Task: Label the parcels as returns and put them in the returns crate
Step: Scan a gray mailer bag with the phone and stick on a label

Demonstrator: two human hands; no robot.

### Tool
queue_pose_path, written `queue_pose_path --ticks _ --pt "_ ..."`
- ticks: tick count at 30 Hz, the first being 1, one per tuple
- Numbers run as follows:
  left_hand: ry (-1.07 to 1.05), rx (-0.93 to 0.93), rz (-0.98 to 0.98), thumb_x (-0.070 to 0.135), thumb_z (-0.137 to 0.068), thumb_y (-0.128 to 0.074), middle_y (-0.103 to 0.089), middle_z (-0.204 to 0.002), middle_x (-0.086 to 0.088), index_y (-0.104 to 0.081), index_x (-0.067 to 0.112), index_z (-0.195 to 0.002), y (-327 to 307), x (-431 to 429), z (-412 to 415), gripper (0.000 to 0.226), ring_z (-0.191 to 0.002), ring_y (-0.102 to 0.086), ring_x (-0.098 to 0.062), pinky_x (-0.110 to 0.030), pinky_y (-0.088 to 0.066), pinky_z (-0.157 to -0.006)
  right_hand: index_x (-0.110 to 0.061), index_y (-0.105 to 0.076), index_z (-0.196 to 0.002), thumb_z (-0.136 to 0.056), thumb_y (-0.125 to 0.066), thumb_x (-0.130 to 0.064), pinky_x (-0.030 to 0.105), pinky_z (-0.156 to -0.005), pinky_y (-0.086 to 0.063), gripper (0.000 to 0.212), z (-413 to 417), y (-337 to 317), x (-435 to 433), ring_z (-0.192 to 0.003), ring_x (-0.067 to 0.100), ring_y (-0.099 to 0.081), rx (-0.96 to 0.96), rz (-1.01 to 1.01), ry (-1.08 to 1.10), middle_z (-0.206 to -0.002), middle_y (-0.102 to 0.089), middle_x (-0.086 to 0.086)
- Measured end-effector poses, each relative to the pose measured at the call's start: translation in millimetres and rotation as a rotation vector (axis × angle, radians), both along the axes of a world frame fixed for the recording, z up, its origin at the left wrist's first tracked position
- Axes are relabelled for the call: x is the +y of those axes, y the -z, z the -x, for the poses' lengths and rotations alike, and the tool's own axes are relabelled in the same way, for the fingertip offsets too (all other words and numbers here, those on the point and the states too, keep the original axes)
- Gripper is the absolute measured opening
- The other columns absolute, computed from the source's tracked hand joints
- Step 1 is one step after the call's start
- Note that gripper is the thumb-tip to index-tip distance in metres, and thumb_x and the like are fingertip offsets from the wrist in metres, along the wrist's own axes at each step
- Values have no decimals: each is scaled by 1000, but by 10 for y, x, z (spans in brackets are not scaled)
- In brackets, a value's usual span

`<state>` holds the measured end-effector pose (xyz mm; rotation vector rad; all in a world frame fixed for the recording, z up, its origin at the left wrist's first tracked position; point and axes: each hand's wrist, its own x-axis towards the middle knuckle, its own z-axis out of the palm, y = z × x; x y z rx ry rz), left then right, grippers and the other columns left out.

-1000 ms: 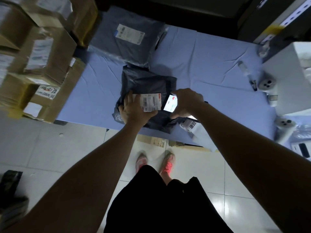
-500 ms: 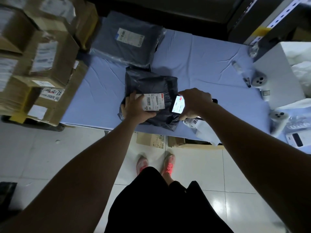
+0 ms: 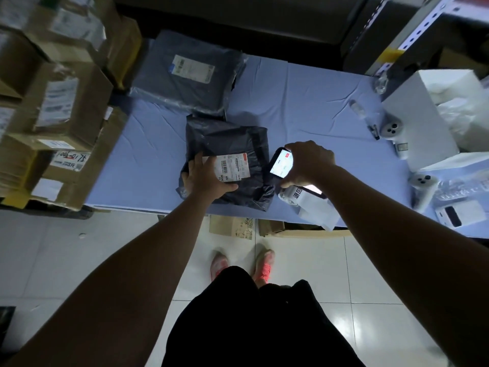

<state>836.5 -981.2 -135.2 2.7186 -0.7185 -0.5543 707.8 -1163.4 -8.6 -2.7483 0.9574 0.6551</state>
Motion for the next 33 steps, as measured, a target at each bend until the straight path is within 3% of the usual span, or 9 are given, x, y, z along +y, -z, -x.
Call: queue_pose_path --ticks 3,5,9,11,13,18,24,27,33 --pt "1 -109 -42 74 -64 -73 -37 -150 -12 -50 21 -132 -42 -142 43 89 -138 -33 -34 -52 -29 -110 -26 -47 -140 -61 -87 -50 40 -93 -44 91 72 4 -181 -120 29 -56 -76 -19 113 -131 -55 4" --pt "18 -226 70 67 -75 -67 -49 -139 -15 -56 14 -124 -102 -315 171 74 -130 -44 -34 -48 -37 -103 -24 -50 -136 -62 -85 -51 41 -92 -47 86 130 54 -323 -114 29 -58 -133 -10 182 -126 -50 5" --pt "201 -151 387 42 -83 -70 -63 -81 0 -62 17 -82 -224 -733 475 26 -80 -62 -21 -32 -46 -72 -18 -53 -130 -60 -84 -56 40 -87 -49 85 197 271 -619 -108 29 -59 -129 -15 240 -120 -51 7" --pt "275 -48 495 39 -82 -71 -53 -63 7 -53 22 -68 -266 -897 672 29 -58 -53 -14 -25 -36 -60 -16 -52 -131 -62 -84 -56 39 -86 -49 86 219 406 -777 -110 30 -59 -123 -18 236 -122 -51 8" --pt "319 -58 522 47 -78 -72 -54 -66 7 -54 20 -70 -237 -1005 903 34 -61 -51 -12 -25 -35 -58 -13 -51 -132 -63 -84 -57 40 -86 -50 88 249 549 -931 -111 31 -58 -135 -32 235 -123 -51 10" --pt "346 -126 280 65 -62 -78 -64 -99 -4 -67 15 -97 2 -1165 1359 62 -88 -62 -24 -35 -48 -78 -10 -49 -133 -65 -82 -60 41 -87 -49 90 245 868 -1263 -114 33 -57 -148 -97 179 -126 -50 12" --pt "182 -154 137 41 -69 -84 -69 -98 -7 -70 11 -101 103 -1303 1495 46 -80 -66 -27 -33 -51 -72 -11 -49 -128 -67 -82 -53 39 -85 -48 81 190 1086 -1425 -114 31 -55 -136 -111 100 -123 -49 10" --pt "134 -119 156 37 -86 -71 -70 -106 -6 -69 11 -112 94 -1358 1477 37 -91 -67 -27 -36 -51 -82 -10 -49 -125 -68 -81 -49 39 -85 -48 76 203 1161 -1452 -114 31 -55 -162 -115 72 -122 -49 10" --pt "101 -90 264 29 -95 -61 -70 -114 -4 -71 13 -118 100 -1377 1438 30 -98 -66 -25 -38 -54 -87 -11 -47 -129 -69 -80 -52 38 -85 -48 80 228 1205 -1487 -118 28 -52 -151 -117 10 -125 -49 9"
